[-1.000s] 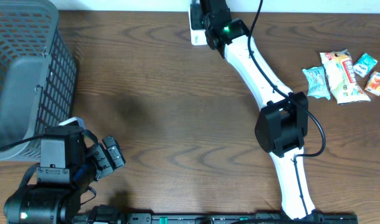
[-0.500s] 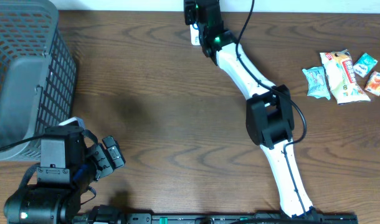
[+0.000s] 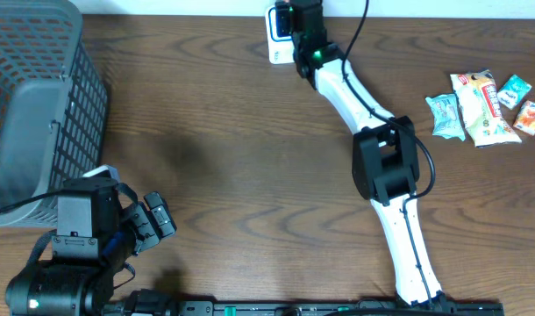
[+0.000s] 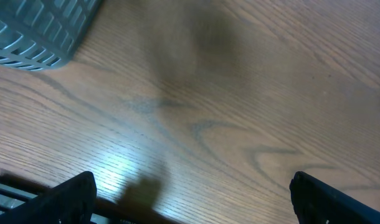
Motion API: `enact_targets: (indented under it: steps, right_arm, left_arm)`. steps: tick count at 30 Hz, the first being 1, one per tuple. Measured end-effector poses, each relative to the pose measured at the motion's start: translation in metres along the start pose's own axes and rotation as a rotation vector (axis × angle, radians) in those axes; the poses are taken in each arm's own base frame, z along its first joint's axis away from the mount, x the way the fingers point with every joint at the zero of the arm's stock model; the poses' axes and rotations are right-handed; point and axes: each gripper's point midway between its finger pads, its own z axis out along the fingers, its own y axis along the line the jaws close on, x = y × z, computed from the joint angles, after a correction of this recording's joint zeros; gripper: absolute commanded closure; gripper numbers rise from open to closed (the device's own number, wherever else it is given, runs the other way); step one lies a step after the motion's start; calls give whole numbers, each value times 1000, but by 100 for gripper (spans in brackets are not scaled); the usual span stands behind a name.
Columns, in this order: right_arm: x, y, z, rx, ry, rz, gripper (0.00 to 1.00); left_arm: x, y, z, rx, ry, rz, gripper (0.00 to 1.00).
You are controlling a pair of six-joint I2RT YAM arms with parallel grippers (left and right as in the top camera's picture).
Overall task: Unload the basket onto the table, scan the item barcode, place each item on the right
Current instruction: 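Hold the Zam-Buk tin against the scanner window with the right gripper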
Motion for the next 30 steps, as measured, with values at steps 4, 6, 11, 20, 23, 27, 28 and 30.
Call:
enact_targets:
  steps: [4,6,11,20,23,27,28,30]
  right_arm:
    - [0,-2,0,-1,0,3,51]
    - [0,1,0,-11,1,1,51]
    - [-4,9,-1,-28,-16,3,50]
    - [-23,14,-2,-44,-95,19,46]
    - [-27,13,-3,-44,-110,23,46]
    - [-31,13,-3,-46,-126,27,49]
    - [-31,13,-3,-47,-125,26,49]
    - [-31,13,-3,-47,-125,27,48]
  left_arm:
    - [0,0,0,0,0,0,2]
    - [0,0,0,0,0,0,2]
    - [0,0,0,0,0,0,2]
    - [0,0,0,0,0,0,2]
    - [0,0,0,0,0,0,2]
    - [0,0,0,0,0,0,2]
    - [0,0,0,0,0,0,3]
    - [0,0,0,0,0,0,2]
